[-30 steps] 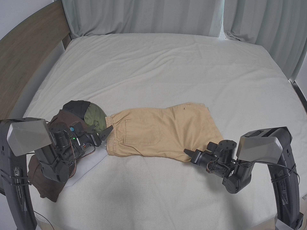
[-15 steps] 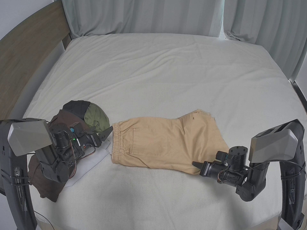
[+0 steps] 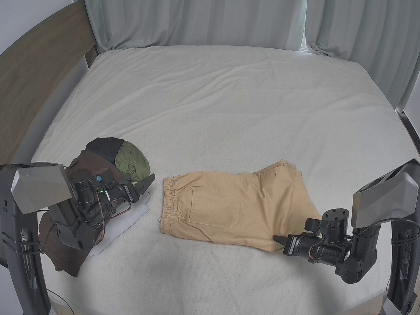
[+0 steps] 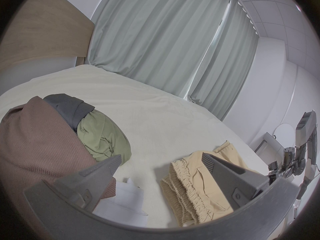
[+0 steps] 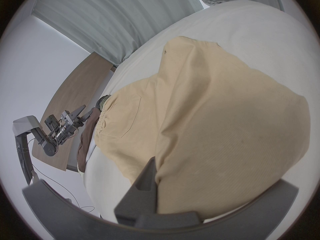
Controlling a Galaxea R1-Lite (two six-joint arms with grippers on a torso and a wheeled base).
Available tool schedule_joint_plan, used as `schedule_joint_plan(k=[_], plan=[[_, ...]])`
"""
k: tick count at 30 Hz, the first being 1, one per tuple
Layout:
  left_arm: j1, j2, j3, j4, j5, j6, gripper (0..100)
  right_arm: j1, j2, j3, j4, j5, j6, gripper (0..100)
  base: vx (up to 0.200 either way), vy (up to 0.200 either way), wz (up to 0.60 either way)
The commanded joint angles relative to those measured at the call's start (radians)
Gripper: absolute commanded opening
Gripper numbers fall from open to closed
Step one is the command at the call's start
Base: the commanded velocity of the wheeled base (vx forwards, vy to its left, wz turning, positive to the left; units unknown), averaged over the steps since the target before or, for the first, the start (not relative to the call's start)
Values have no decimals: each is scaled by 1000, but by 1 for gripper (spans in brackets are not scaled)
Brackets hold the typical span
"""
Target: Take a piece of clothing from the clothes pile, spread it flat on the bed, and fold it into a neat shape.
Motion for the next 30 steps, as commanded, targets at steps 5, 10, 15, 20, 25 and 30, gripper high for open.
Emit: schedule_joint_plan(k=[5, 10, 15, 20, 25, 30], plan=[[-11, 20, 5, -1, -21, -36, 100, 0, 5, 10, -1, 1, 0, 0, 0, 0, 0], [-12, 14, 9, -3, -61, -44, 100, 11, 5, 10, 0, 1, 0, 100, 0, 0, 0], [-4, 14, 19, -3, -130, -42, 100, 51, 3, 50, 0, 1, 2, 100, 0, 0, 0], [0, 14, 17, -3, -158, -42, 100, 109, 3, 121, 0, 3, -3, 100, 0, 0, 0], [8, 17, 9, -3, -184, -42, 100, 180, -8, 196, 0, 11, -8, 100, 0, 0, 0], [12, 15, 11, -3, -227, -39, 100, 249, -24, 228, -1, 41, -34, 100, 0, 0, 0]])
